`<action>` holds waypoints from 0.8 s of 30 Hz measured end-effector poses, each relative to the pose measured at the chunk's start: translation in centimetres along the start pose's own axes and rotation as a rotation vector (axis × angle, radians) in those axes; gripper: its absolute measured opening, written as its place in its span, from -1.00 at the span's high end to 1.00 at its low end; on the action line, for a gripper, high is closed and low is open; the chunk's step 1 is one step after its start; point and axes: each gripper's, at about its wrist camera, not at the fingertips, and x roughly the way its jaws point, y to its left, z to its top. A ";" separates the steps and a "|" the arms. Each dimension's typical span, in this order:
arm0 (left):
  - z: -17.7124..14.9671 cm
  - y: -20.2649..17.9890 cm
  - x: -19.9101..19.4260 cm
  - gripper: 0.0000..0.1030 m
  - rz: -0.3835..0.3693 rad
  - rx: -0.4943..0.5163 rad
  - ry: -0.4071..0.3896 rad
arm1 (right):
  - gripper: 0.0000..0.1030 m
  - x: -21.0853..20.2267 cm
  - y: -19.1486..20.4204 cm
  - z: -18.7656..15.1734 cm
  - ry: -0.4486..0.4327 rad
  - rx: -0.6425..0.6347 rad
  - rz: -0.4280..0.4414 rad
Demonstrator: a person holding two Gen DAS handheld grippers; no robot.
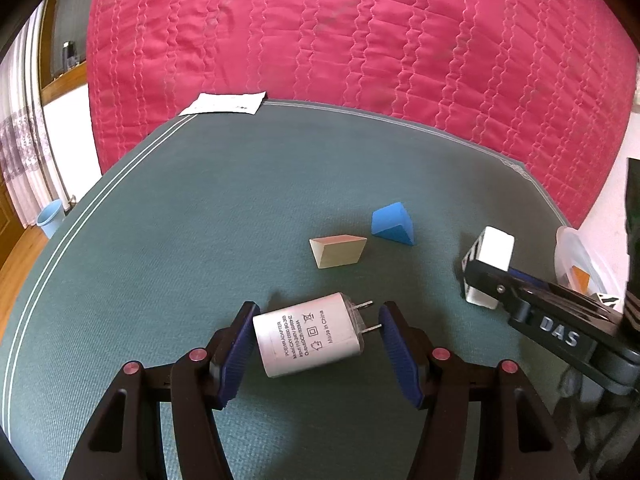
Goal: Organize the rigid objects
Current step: 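Carry the striped block and charger into the clear bowl and release both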
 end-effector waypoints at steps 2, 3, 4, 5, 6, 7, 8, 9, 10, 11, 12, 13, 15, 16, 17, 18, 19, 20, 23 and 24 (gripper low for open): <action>0.0 -0.2 -0.1 -0.25 -0.001 0.004 -0.002 | 0.25 -0.7 -0.1 -0.2 -0.011 0.009 0.006; 0.0 -0.2 -0.1 -0.25 -0.001 0.006 -0.003 | 0.25 -1.1 -0.2 -0.3 -0.016 0.014 0.008; 0.0 -0.3 -0.2 -0.25 -0.002 0.006 -0.004 | 0.25 -1.4 -0.3 -0.4 -0.021 0.018 0.010; 0.0 -0.3 -0.2 -0.25 -0.003 0.007 -0.005 | 0.25 -1.8 -0.4 -0.5 -0.027 0.022 0.009; 0.0 -0.3 -0.2 -0.25 -0.003 0.008 -0.006 | 0.25 -2.2 -0.5 -0.6 -0.034 0.026 0.007; 0.0 -0.3 -0.3 -0.25 -0.004 0.009 -0.007 | 0.25 -2.7 -0.6 -0.8 -0.041 0.032 0.007; 0.0 -0.3 -0.3 -0.25 -0.005 0.010 -0.008 | 0.25 -3.0 -0.8 -0.9 -0.046 0.037 0.006; 0.0 -0.3 -0.3 -0.25 -0.007 0.012 -0.009 | 0.25 -3.4 -0.9 -1.0 -0.052 0.043 0.006; 0.0 -0.4 -0.3 -0.25 -0.008 0.015 -0.009 | 0.25 -3.9 -1.0 -1.1 -0.060 0.049 0.004; 0.0 -0.5 -0.3 -0.25 -0.010 0.019 -0.010 | 0.25 -4.2 -1.2 -1.1 -0.065 0.053 0.003; -0.1 -0.6 -0.3 -0.25 -0.011 0.021 -0.011 | 0.25 -4.7 -1.4 -1.2 -0.074 0.060 0.000; -0.1 -0.6 -0.4 -0.25 -0.011 0.024 -0.012 | 0.25 -5.3 -1.6 -1.3 -0.084 0.067 -0.005; -0.1 -0.8 -0.4 -0.25 -0.013 0.031 -0.014 | 0.25 -6.1 -2.1 -1.5 -0.098 0.083 -0.013; -0.2 -0.9 -0.5 -0.25 -0.013 0.034 -0.015 | 0.25 -6.5 -2.4 -1.6 -0.105 0.091 -0.018; -0.2 -1.0 -0.5 -0.25 -0.013 0.035 -0.015 | 0.25 -7.1 -2.8 -1.7 -0.114 0.102 -0.025; -0.2 -1.1 -0.5 -0.25 -0.013 0.038 -0.016 | 0.25 -7.4 -3.1 -1.7 -0.121 0.109 -0.030; -0.2 -1.1 -0.5 -0.25 -0.012 0.039 -0.017 | 0.25 -7.9 -3.5 -1.8 -0.130 0.119 -0.039; -0.2 -1.2 -0.5 -0.25 -0.012 0.041 -0.018 | 0.25 -8.2 -3.8 -1.8 -0.136 0.124 -0.046; -0.3 -1.2 -0.5 -0.25 -0.012 0.046 -0.019 | 0.25 -9.3 -5.0 -2.0 -0.159 0.151 -0.074; -0.3 -1.3 -0.5 -0.25 -0.011 0.048 -0.020 | 0.25 -9.7 -5.4 -2.2 -0.167 0.160 -0.087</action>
